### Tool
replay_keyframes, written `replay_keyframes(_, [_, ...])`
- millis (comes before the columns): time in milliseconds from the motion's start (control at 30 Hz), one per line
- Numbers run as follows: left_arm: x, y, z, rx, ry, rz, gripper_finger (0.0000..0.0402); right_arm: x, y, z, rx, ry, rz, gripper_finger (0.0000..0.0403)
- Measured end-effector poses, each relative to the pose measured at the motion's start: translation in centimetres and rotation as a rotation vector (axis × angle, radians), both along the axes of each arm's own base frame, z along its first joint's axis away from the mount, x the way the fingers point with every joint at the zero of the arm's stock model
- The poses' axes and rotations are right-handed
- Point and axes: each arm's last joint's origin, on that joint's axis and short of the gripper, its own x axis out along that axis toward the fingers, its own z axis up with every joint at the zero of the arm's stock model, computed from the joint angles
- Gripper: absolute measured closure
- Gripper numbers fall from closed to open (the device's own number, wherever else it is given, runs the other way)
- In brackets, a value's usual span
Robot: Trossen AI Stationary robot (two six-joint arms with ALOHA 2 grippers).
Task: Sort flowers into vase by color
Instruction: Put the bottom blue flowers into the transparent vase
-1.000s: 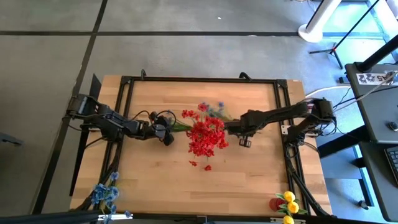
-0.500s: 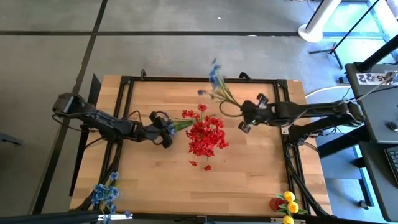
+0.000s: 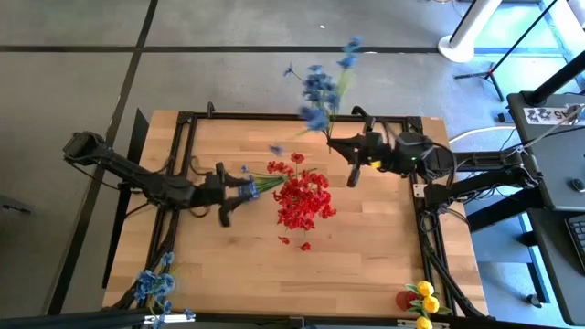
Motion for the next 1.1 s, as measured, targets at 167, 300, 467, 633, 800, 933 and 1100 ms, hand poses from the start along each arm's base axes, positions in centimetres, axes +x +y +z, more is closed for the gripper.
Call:
replay_keyframes(167, [-0.8,-1.9,2.9,0.045,-0.261,-0.302,0.0197,0.0,0.6,1.8,0.015,-0.187,0.211,0.0399])
replay_keyframes(300, [-1.0,-2.8,4.6,0.046,-0.358,-0.437,0.02,-0.2,0.9,2.5,0.06,-0.274,0.323,0.0399])
replay_keyframes(467, [-1.0,-4.0,6.7,0.048,-0.366,-0.527,0.0201,-0.6,2.6,3.7,0.086,-0.405,0.42,0.04])
replay_keyframes(633, [-1.2,-5.0,7.9,0.065,-0.385,-0.566,0.0201,-1.5,5.3,4.8,0.059,-0.528,0.484,0.04])
replay_keyframes(800, [-1.3,-6.2,8.0,0.066,-0.44,-0.612,0.0201,-0.7,8.6,3.7,0.095,-0.494,0.549,0.04])
replay_keyframes(933, [-0.1,-7.8,7.8,0.069,-0.412,-0.602,0.0201,0.1,11.4,2.8,0.125,-0.478,0.589,0.04])
replay_keyframes(1100, [2.3,-10.5,8.5,0.108,-0.341,-0.541,0.0201,1.0,14.4,2.6,0.137,-0.412,0.638,0.04])
